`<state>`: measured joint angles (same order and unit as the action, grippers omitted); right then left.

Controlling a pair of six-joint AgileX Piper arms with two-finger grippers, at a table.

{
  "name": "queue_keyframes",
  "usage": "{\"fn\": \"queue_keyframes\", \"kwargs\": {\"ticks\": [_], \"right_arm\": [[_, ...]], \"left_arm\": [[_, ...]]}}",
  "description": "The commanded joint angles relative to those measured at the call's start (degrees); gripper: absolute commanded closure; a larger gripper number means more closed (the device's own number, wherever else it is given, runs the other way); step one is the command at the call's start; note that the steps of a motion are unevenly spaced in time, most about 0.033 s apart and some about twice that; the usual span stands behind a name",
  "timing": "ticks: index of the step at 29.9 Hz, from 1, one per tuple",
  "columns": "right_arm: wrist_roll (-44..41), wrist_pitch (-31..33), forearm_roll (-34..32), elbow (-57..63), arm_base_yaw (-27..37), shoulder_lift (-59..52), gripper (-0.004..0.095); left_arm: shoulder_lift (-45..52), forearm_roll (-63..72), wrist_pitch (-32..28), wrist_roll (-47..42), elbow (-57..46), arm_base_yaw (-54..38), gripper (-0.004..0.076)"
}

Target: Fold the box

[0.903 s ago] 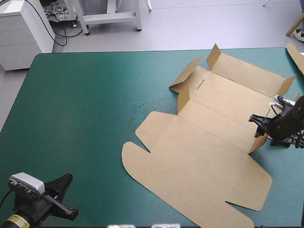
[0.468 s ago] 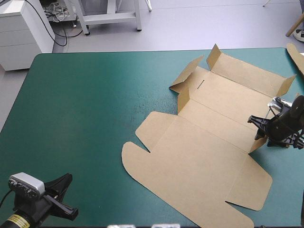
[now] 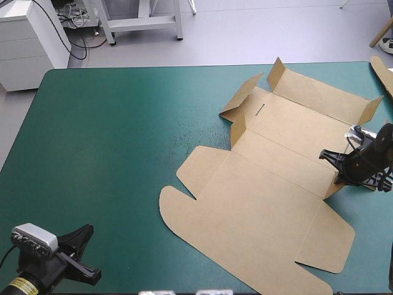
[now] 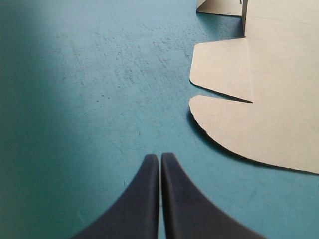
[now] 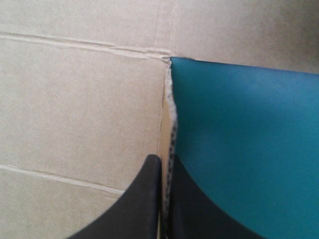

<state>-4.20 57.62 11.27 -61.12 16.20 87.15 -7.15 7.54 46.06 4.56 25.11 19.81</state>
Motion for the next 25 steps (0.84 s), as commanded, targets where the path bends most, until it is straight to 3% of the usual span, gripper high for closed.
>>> {"fn": "queue_keyframes", "kwargs": {"ticks": [1, 4, 9, 18, 25], "right_arm": [[3.36, -0.22, -0.61, -2.53, 0.17, -1.72, 0.0925], [6.15, -0.14, -2.15, -4.28, -0.61, -1.72, 0.0921], [8.48, 2.62, -10.84, -8.88, -4.99, 0.91, 0.0922], [15.22, 9.43, -11.27, -24.37, -10.75, 13.27, 0.0924], [22.02, 9.43, -11.27, -36.67, -16.33, 20.24, 0.0924]], "left_arm": [[-0.79, 0.48, -4.25, -0.04, 1.44, 0.39, 0.0731], [-0.79, 0.48, -4.25, -0.04, 1.44, 0.39, 0.0731], [-0.79, 0.48, -4.25, -0.04, 1.44, 0.39, 0.0731], [-0.79, 0.61, -4.25, 0.66, 1.44, 0.39, 0.0731], [-0.79, 0.61, -4.25, 0.66, 1.44, 0.39, 0.0731]]}}
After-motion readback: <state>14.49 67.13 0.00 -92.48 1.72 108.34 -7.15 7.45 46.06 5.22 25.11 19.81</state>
